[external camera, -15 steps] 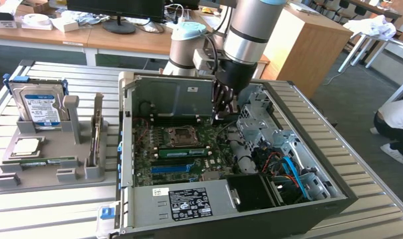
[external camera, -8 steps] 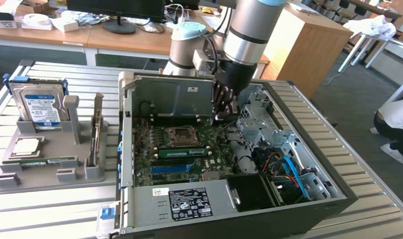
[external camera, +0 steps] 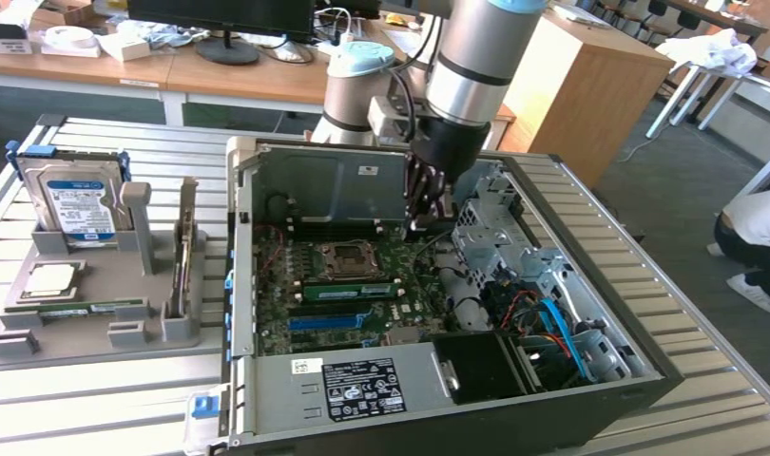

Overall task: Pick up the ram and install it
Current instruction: 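Press down the ram until it locks into place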

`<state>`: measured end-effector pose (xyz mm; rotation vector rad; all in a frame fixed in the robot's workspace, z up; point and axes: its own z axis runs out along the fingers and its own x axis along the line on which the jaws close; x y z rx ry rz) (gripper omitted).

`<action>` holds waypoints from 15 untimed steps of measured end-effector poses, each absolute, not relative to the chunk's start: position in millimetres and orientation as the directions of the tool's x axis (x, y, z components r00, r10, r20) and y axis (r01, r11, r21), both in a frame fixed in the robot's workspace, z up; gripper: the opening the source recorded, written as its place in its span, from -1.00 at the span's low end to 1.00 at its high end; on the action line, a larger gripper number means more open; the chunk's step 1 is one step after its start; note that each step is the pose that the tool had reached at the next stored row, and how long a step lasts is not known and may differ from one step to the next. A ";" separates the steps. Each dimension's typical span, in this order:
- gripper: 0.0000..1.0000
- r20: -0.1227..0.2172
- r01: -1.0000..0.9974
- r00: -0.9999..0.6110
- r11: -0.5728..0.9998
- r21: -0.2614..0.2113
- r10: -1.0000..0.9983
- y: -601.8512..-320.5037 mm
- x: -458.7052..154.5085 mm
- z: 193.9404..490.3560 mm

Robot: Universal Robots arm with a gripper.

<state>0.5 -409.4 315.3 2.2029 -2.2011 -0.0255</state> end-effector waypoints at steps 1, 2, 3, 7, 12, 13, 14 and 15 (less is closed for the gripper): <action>-0.80 0.008 -1.000 0.001 -0.001 0.031 -1.000 -409.4 0.5 315.1; -0.80 0.008 -1.000 0.001 -0.001 0.031 -1.000 -409.4 0.5 314.9; -0.80 0.008 -1.000 0.001 -0.001 0.031 -1.000 -409.4 0.5 314.7; -0.80 0.008 -1.000 0.001 -0.001 0.031 -1.000 -409.4 0.5 313.1; -0.80 0.008 -1.000 0.001 -0.001 0.031 -1.000 -409.4 0.5 311.1; -0.80 0.008 -1.000 0.001 -0.001 0.031 -1.000 -409.4 0.5 310.8; -0.80 0.008 -1.000 0.001 -0.001 0.031 -1.000 -409.4 0.5 310.4; -0.80 0.008 -1.000 0.001 -0.001 0.031 -1.000 -409.4 0.5 310.1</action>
